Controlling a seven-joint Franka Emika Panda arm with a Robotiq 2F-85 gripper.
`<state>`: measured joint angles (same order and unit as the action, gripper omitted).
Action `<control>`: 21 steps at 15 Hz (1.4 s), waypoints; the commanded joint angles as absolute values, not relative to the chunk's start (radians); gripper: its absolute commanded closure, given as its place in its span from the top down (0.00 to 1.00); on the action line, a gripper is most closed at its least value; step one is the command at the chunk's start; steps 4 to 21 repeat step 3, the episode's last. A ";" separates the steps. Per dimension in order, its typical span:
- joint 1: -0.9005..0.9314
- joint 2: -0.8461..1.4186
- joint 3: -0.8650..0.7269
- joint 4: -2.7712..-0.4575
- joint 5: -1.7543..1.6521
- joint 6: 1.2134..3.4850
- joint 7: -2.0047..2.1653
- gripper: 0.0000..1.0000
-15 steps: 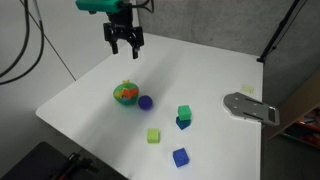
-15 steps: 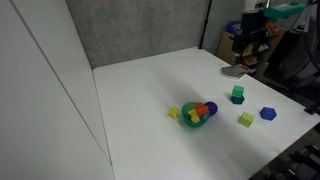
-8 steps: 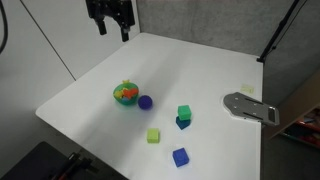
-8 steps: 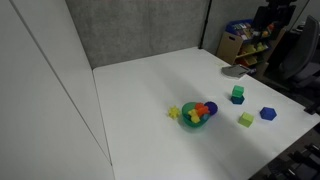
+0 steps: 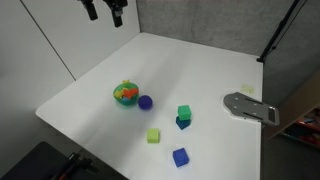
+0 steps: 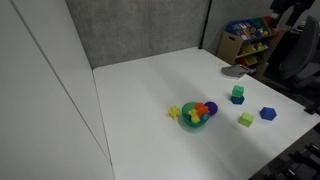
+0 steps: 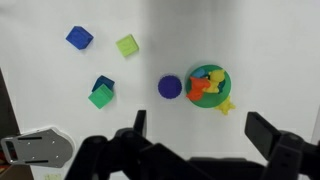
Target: Put the orange object in the bowl
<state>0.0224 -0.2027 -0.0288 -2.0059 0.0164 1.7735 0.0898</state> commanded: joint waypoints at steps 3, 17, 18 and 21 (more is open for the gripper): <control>0.010 -0.206 -0.018 -2.014 0.020 1.771 0.085 1.00; 0.010 -0.206 -0.018 -2.014 0.020 1.771 0.085 1.00; 0.010 -0.206 -0.018 -2.014 0.020 1.771 0.085 1.00; 0.010 -0.206 -0.018 -2.014 0.020 1.771 0.085 1.00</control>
